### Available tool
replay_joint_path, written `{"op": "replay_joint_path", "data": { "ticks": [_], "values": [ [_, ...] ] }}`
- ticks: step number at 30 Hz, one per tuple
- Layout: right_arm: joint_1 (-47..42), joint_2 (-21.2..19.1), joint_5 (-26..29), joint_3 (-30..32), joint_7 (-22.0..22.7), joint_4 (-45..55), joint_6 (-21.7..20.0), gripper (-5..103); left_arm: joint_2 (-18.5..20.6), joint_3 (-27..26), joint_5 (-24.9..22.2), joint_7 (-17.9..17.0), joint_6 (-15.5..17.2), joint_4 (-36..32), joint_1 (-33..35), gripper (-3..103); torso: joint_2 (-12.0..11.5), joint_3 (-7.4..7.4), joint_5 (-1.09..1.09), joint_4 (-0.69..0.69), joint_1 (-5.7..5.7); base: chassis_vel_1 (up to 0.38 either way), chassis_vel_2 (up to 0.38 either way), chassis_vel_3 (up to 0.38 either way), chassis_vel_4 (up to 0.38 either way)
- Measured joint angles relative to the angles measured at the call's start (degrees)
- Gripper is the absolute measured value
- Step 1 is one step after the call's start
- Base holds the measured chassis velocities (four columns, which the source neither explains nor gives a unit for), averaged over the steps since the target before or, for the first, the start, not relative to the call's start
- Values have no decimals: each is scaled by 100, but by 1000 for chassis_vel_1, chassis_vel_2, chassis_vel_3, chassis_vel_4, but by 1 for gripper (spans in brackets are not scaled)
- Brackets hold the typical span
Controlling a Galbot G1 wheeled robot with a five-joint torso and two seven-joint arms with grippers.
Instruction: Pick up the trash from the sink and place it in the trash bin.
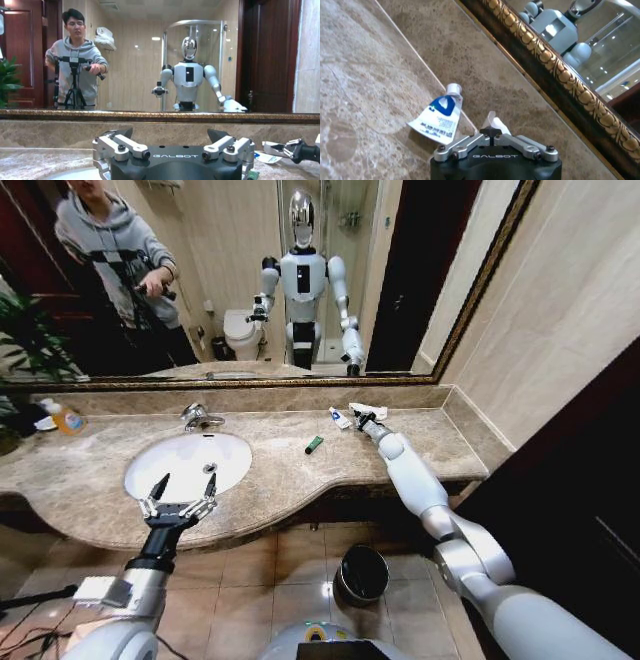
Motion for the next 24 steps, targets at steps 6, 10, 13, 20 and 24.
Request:
{"op": "replay_joint_path", "data": {
  "ticks": [6, 10, 13, 20, 24],
  "values": [
    [-37, -38, 77, 12, 1, 132, -28, 0, 0, 0, 0, 0, 0, 0, 0, 100, 0, 0, -1, 0, 0, 0, 0, 0, 0],
    [-174, -169, 168, 84, 62, 349, -103, 0, 0, 0, 0, 0, 0, 1, 0, 100, 0, 0, -1, -1, 0, 0, 0, 0, 0],
    [-265, -242, 264, 57, 102, 506, -243, -2, 0, 0, 0, 0, 0, 0, 0, 100, 0, 0, 1, -2, 0, 0, 0, 0, 0],
    [-332, -248, 365, 46, 148, 612, -401, 20, 0, 0, 0, 0, 0, 0, 0, 100, 0, 0, 0, 0, 0, 0, 0, 0, 0],
    [-334, -218, 427, 7, 125, 595, -431, 37, 0, 0, 0, 0, 0, 0, 0, 100, 0, 0, 0, 0, 0, 0, 0, 0, 0]
  ]
}}
